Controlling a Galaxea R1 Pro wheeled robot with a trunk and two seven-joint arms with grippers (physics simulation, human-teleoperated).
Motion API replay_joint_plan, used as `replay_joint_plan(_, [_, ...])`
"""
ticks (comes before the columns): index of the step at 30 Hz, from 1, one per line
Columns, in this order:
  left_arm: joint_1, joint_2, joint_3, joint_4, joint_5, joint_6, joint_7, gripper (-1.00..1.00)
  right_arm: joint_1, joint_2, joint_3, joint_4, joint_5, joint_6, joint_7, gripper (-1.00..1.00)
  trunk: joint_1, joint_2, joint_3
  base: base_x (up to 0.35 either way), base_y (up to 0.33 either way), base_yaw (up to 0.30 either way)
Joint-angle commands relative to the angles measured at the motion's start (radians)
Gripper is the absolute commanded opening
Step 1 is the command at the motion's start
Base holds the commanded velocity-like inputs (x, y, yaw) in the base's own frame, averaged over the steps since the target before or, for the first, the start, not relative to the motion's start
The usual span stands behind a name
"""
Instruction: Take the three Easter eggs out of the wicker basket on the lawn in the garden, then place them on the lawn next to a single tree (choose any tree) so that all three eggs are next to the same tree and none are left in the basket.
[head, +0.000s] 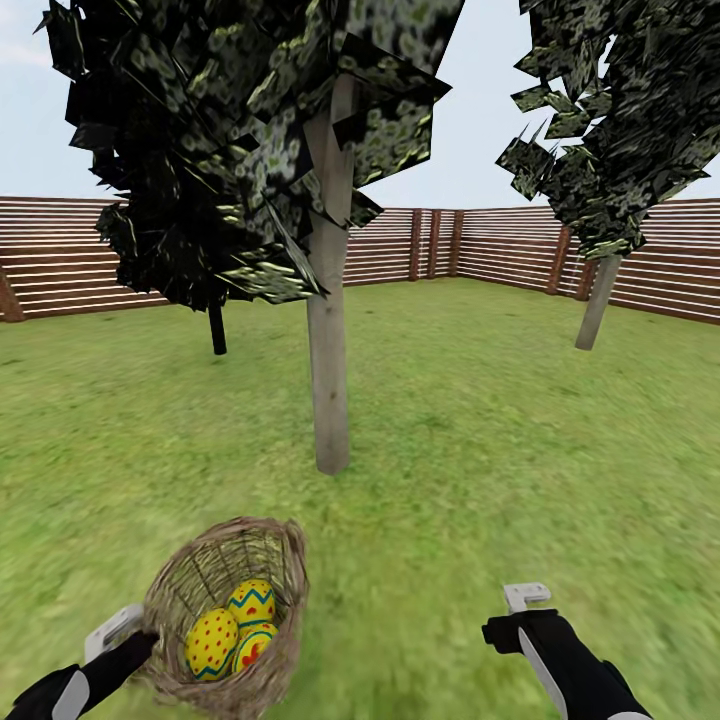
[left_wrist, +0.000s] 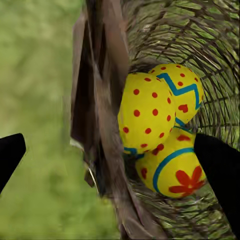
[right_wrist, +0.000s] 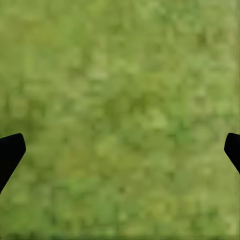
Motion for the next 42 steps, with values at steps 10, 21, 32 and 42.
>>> replay_joint_plan(10, [-0.001, -0.006, 0.008, -0.001, 0.003, 0.009, -0.005, 1.00, 0.000, 0.000, 0.005, -0.001, -0.002, 0.006, -0.003, 1.00, 0.000, 0.000, -0.001, 0.000, 0.000, 0.000])
replay_joint_plan(21, [-0.001, -0.018, 0.007, 0.006, 0.001, -0.035, -0.005, 1.00, 0.000, 0.000, 0.006, 0.000, -0.002, -0.014, -0.003, 1.00, 0.000, 0.000, -0.001, 0.115, 0.000, 0.000])
replay_joint_plan(32, [-0.001, -0.019, 0.006, 0.006, 0.001, -0.036, -0.002, 1.00, 0.000, 0.001, 0.006, 0.000, -0.002, -0.016, -0.003, 1.00, -0.015, 0.028, 0.012, 0.003, 0.000, 0.000])
replay_joint_plan(42, [-0.001, -0.018, 0.006, 0.006, 0.000, -0.036, -0.001, 1.00, 0.000, 0.003, 0.006, 0.000, -0.002, -0.016, -0.003, 1.00, -0.054, 0.098, 0.043, 0.000, 0.000, 0.000])
